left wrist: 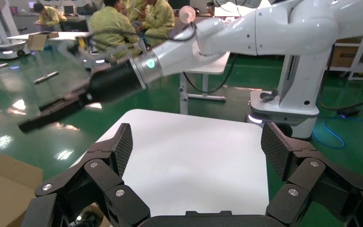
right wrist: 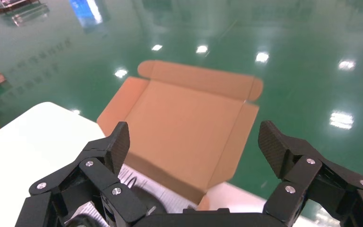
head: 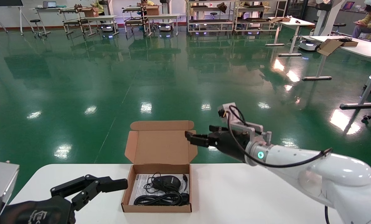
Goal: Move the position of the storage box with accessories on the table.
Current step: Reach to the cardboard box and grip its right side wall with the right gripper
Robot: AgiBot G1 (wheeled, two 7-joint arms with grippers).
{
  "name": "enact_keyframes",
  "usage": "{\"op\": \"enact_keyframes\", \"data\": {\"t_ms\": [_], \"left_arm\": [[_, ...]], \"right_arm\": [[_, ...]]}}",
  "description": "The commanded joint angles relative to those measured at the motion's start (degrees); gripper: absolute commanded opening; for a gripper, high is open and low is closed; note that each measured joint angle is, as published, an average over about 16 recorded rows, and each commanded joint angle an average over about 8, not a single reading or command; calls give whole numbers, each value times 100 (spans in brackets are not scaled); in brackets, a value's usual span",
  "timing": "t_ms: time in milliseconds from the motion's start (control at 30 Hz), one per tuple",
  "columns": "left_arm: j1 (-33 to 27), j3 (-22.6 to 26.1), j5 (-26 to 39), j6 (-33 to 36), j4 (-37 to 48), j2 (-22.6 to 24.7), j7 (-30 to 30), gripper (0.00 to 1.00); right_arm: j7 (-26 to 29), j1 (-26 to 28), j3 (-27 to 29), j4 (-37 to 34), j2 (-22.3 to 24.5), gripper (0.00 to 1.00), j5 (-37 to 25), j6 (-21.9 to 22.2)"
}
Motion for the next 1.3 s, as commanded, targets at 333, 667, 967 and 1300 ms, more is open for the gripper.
{"op": "enact_keyframes", "data": {"t_ms": [333,667,967,1300], "left_arm": [[0,0,0,0,0,0,0,100],[0,0,0,0,0,0,0,100],[0,0,0,0,0,0,0,100],[0,0,0,0,0,0,0,100]], "right_arm": [[164,-629,-380,191,20,100,432,-14],[-56,-1097,-660,250,24,100,799,223],[-305,-1310,-826,214,33,100,1117,498],[-399,-1381,-1034,176,32,100,1404,547]]}}
